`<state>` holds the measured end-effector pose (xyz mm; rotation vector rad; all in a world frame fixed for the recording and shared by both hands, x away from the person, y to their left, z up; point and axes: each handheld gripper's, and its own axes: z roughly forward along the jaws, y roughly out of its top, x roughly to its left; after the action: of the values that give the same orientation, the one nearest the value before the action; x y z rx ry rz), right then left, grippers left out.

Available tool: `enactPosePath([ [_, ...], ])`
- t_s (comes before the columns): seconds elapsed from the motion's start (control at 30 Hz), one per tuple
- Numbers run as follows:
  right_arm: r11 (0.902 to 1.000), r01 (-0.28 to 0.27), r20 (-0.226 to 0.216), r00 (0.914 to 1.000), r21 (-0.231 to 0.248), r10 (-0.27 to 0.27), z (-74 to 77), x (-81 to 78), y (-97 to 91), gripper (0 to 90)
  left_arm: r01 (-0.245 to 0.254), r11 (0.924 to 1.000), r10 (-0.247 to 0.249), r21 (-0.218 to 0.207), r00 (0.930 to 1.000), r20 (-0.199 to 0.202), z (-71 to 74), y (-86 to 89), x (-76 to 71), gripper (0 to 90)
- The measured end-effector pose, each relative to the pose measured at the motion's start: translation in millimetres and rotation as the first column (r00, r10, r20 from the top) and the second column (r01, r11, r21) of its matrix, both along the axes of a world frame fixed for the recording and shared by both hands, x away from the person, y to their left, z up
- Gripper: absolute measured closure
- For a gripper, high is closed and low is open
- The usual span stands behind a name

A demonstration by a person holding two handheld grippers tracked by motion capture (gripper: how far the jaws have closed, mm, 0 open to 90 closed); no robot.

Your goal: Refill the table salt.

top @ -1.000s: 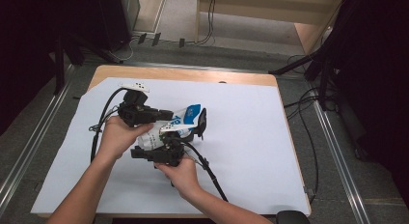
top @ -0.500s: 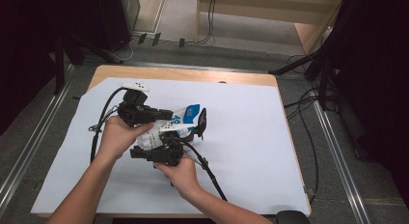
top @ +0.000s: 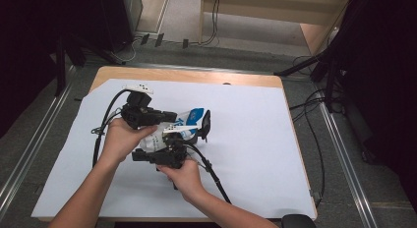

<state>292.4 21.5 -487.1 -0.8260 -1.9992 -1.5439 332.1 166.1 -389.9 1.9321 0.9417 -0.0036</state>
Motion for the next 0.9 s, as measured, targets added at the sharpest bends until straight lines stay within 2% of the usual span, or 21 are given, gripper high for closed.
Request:
enactPosePath([
  [0.73, 0.9999, -0.011, -0.002, 0.9999, -0.01, 0.011, -1.6, 1.8, 0.7, 72.4, 0.001, 0.9998, -0.002, 0.02, 1.0, 0.009, 0.4, -2.9, -1.5, 88.6],
  [0.9, 0.9999, -0.011, -0.003, 0.9999, -0.007, 0.011, -1.6, 1.7, 1.0, 72.1, 0.002, 0.9999, -0.002, 0.014, 0.9999, 0.013, 0.8, -3.1, -1.9, 88.6],
])
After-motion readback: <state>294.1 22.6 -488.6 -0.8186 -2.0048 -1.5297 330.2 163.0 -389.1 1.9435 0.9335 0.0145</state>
